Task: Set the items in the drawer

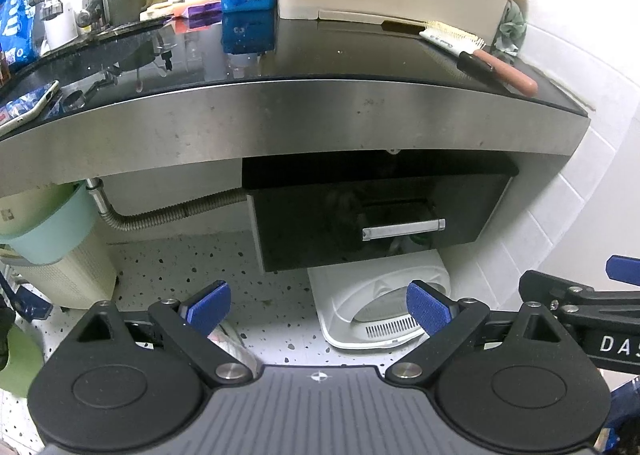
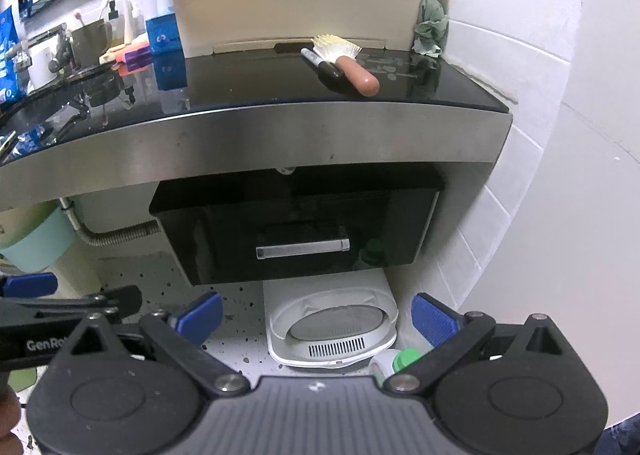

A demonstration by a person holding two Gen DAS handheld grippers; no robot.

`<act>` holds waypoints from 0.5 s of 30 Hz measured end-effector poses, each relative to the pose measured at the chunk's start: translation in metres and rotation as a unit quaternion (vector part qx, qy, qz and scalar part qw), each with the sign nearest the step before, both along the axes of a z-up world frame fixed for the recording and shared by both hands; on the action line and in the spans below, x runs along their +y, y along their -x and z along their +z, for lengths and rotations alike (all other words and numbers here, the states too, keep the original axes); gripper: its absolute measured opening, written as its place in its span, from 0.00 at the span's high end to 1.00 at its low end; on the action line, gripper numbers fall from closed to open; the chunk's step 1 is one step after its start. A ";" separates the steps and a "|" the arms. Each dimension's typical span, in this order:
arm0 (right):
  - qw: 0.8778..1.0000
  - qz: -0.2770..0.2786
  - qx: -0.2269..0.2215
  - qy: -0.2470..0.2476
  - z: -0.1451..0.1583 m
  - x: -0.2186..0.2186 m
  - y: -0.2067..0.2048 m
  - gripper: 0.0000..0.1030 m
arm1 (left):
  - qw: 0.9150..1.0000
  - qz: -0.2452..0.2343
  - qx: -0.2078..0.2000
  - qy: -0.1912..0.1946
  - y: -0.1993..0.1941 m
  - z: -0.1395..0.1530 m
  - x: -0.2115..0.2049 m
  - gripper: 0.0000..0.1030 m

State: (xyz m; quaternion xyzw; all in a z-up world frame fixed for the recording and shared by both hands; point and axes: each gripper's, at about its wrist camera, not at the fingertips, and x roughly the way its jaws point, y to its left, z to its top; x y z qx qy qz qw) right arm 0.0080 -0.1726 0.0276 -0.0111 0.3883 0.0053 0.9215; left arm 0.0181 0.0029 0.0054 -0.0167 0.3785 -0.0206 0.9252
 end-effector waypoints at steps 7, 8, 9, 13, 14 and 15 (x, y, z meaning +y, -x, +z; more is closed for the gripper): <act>1.000 0.002 -0.001 0.003 -0.001 0.001 0.001 0.02 | 1.000 -0.002 -0.002 -0.001 0.002 0.001 0.000 0.07; 1.000 0.002 0.000 0.003 -0.001 0.001 0.001 0.02 | 1.000 -0.002 -0.002 -0.001 0.002 0.001 0.000 0.07; 1.000 0.003 0.000 0.003 -0.002 0.001 0.001 0.02 | 1.000 -0.002 -0.001 -0.001 0.002 0.001 0.000 0.07; 1.000 0.004 0.002 0.001 -0.002 0.001 0.001 0.02 | 1.000 0.000 -0.002 -0.001 0.002 0.000 0.000 0.08; 1.000 0.004 0.003 0.000 -0.002 0.001 0.001 0.02 | 1.000 0.000 -0.002 -0.001 0.002 0.000 0.000 0.08; 1.000 0.004 0.003 0.000 -0.002 0.001 0.001 0.02 | 1.000 0.000 -0.003 -0.001 0.003 0.000 0.000 0.08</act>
